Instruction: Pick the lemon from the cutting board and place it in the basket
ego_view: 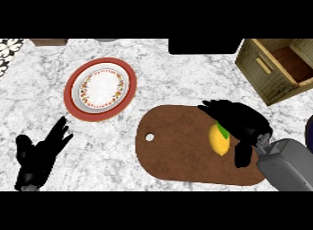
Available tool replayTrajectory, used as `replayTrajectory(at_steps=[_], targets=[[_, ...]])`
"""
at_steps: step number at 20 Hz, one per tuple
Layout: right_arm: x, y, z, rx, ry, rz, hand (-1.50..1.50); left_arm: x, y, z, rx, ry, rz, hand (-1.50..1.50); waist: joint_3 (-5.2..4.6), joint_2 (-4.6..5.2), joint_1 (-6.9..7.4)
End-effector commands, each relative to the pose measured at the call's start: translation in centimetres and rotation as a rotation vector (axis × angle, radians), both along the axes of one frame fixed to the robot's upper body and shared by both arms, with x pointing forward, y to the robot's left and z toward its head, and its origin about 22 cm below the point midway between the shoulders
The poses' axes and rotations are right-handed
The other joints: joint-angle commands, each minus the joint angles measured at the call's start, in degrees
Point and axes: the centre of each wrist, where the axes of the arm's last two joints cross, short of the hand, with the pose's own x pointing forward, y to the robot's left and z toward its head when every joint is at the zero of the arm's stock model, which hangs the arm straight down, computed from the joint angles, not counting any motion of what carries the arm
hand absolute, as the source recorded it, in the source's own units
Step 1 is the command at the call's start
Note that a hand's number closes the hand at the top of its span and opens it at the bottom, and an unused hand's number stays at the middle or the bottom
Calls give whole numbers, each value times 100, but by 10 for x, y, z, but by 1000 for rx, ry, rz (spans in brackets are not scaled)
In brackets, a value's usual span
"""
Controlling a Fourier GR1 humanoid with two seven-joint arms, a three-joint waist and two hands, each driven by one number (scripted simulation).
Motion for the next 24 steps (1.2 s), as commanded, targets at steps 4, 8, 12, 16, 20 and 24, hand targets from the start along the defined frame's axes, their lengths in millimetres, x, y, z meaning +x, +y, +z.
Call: replayTrajectory(at_steps=[4, 8, 12, 16, 20, 24], targets=[[-12, 13, -11, 16, 1, 7, -150, -15, -5, -26, 1, 170, 26, 0, -89, 52, -46], [9, 12, -14, 10, -2, 8, 150, -19, -15, -16, -25, 173, 17, 0, -84, 61, 47], [3, 18, -23, -31, -104, 107, 150, -21, -16, -29, 0, 160, 20, 0, -86, 66, 33], [-2, -8, -24, -65, -125, 134, 150, -18, -1, -26, -8, 167, 28, 0, -87, 61, -25], [1, 3, -32, -48, -138, 136, 150, -8, 3, -30, -1, 171, 27, 0, -89, 73, -27], [-33, -34, -14, -25, -140, 83, 150, -16, -4, -18, -1, 149, 43, 0, -87, 29, -135]])
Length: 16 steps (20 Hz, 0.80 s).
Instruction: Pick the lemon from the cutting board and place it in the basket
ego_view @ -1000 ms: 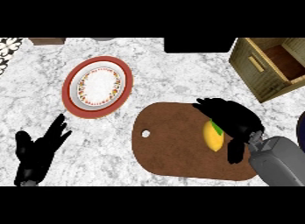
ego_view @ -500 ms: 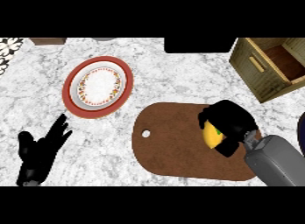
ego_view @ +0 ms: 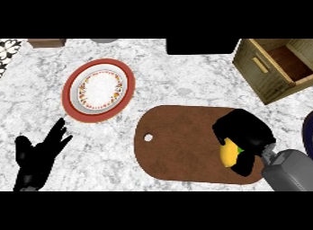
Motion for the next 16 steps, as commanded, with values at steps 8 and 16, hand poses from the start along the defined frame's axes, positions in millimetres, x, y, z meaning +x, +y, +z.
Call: replayTrajectory(at_steps=[8, 16], targets=[[-64, -43, 55, 217, -150, -77, 150, -25, 5, -21, -1, 140, 35, 0, -91, 54, -131], [-73, -47, 112, 961, -226, -200, 150, -34, 10, -28, -11, 136, 62, 0, -106, 50, -246]])
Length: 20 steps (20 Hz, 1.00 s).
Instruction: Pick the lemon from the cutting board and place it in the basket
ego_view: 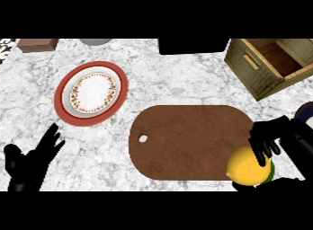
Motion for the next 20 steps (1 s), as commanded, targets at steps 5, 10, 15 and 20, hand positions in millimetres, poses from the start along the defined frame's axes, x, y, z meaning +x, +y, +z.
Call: replayTrajectory(at_steps=[5, 10, 15, 20], targets=[[-12, -39, 82, 301, -120, -153, 150, -9, -1, -25, -12, 168, 2, 0, -96, 72, 87], [-5, -70, 151, 296, -162, -306, 150, -9, 2, -18, -14, 142, -25, 0, -102, 49, 203], [18, -107, 208, 353, -151, -379, 150, -1, -24, -26, -13, 146, -48, 0, -92, 99, 319], [38, -127, 242, 321, -120, -451, 150, -2, -8, -31, -20, 152, -64, 0, -92, 135, 411]])
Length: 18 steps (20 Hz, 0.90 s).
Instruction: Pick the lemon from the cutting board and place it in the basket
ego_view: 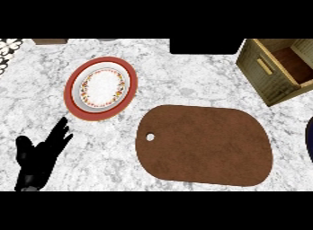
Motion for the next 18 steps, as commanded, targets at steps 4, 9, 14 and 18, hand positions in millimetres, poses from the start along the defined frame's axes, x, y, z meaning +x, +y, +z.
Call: replayTrajectory(at_steps=[4, 9, 14, 18], targets=[[38, -38, 22, -28, 46, -60, 150, -3, 6, -25, 2, 136, 5, 0, -51, 112, 99], [68, -45, 17, -59, 51, -81, 150, -2, 4, -14, 2, 154, -12, 0, -47, 108, 155], [103, -50, -8, 7, 69, -53, 150, -7, -10, -25, 10, 139, -7, 0, -46, 139, 203], [125, -52, -33, 86, 96, -58, 150, 0, -11, -28, 3, 137, -18, 0, -46, 138, 153]])
